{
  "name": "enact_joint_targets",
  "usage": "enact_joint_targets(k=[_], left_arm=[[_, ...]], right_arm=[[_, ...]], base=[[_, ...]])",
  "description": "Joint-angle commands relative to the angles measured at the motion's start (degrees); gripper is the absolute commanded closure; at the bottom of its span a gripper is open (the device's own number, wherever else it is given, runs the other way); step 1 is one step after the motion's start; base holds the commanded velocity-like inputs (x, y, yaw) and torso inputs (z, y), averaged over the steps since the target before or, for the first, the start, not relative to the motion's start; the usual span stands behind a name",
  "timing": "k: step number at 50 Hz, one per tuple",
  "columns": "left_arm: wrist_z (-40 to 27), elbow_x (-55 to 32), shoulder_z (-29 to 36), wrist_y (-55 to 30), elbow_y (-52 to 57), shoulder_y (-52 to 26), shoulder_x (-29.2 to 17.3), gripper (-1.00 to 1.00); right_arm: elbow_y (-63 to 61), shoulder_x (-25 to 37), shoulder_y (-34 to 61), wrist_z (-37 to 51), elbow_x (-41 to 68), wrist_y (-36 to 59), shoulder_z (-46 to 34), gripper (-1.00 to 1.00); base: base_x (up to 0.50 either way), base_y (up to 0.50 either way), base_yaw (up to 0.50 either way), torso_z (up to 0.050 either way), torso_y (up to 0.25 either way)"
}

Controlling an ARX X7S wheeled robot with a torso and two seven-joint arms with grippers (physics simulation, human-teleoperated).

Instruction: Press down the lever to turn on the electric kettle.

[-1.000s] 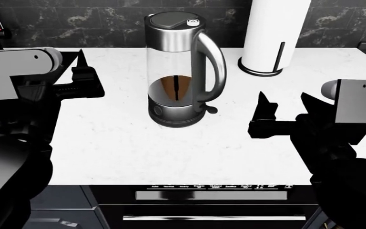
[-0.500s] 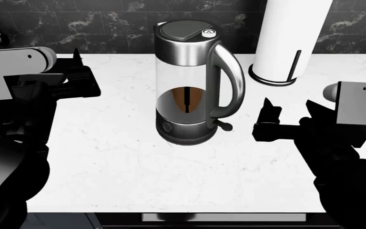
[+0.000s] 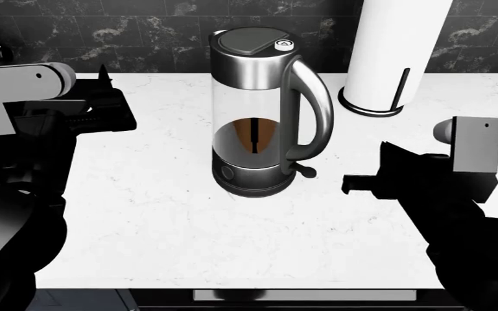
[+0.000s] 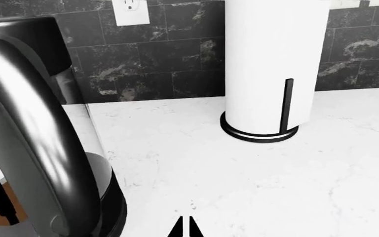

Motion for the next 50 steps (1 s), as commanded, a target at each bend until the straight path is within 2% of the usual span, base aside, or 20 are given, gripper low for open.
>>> enact_joint_targets(k=[1, 37, 50], left_arm=[[-0.1, -0.1, 0.1, 0.2, -0.1, 0.0, -0.1, -1.00], [-0.8, -1.2, -0.2, 0.3, 0.2, 0.2, -0.6, -1.00], [-1.1, -1.3, -0.2, 0.5, 0.0, 0.2, -0.7, -1.00]], right_arm=[[0.1, 0.5, -0.6, -1.9, -0.7, -1.0, -2.5, 1.00], [5.7, -1.9, 3.9, -4.2, -3.7, -1.0, -11.6, 1.00], [6.6, -2.1, 2.9, -5.7, -5.1, -2.6, -13.2, 1.00]], base=[[0.00, 0.00, 0.00, 0.000, 0.000], [0.00, 0.00, 0.00, 0.000, 0.000], [0.00, 0.00, 0.00, 0.000, 0.000]])
